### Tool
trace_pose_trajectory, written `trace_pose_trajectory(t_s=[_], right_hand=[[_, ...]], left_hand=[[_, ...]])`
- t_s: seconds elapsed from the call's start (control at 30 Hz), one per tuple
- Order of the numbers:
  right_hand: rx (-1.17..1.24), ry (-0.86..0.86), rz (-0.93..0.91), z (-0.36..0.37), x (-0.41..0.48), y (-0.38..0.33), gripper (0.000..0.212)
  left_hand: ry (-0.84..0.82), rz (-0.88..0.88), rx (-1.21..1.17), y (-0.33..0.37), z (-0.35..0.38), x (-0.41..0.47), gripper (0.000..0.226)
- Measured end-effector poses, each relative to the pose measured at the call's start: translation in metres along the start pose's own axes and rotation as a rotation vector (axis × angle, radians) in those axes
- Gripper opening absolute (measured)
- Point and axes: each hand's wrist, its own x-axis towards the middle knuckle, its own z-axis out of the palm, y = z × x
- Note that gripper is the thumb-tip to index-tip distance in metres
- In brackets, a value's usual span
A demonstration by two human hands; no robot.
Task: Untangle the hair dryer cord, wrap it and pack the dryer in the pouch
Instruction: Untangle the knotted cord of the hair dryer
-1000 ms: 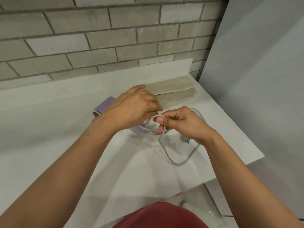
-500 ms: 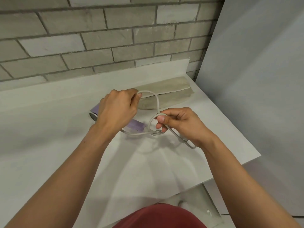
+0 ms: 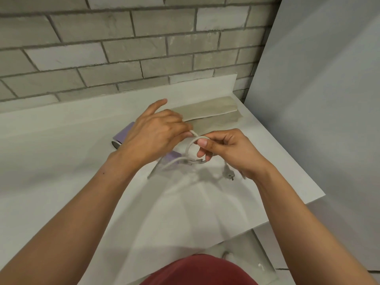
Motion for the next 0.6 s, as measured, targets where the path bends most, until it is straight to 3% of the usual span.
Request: trace_pose_trajectory(t_s=[0.17,0.27,0.4,0.5,0.6], right_hand=[[-0.092,0.045,0.009,-0.012,-0.001,0.002,0.022],[-0.09,0.097,-0.01,-0.011,-0.001,0.005,0.026],[-0.108,0.064,-0.009,-0.008,0.0,0.004,0.02],[-0.201,0.002,0.004,-0.004,-0.001,-0.001,0.02],[-0.194,-0.009,-0.023,0.002,0.0,-0.005,0.021]], left_hand=[[-0.005,-0.537,-0.174,0.001,-0.002,-0.006,0.029],[-0.122,-0.672,-0.199,-0.005,0.002,-0.011,0.034],[-0.216,-0.618,-0.272,-0.001,0.003,-0.011,0.026],[-0.169,-0.378,-0.37,0.0,-0.011,-0.003,0.052],[-0.257,-0.138,-0.341,0.009,-0.018,0.007,0.037]])
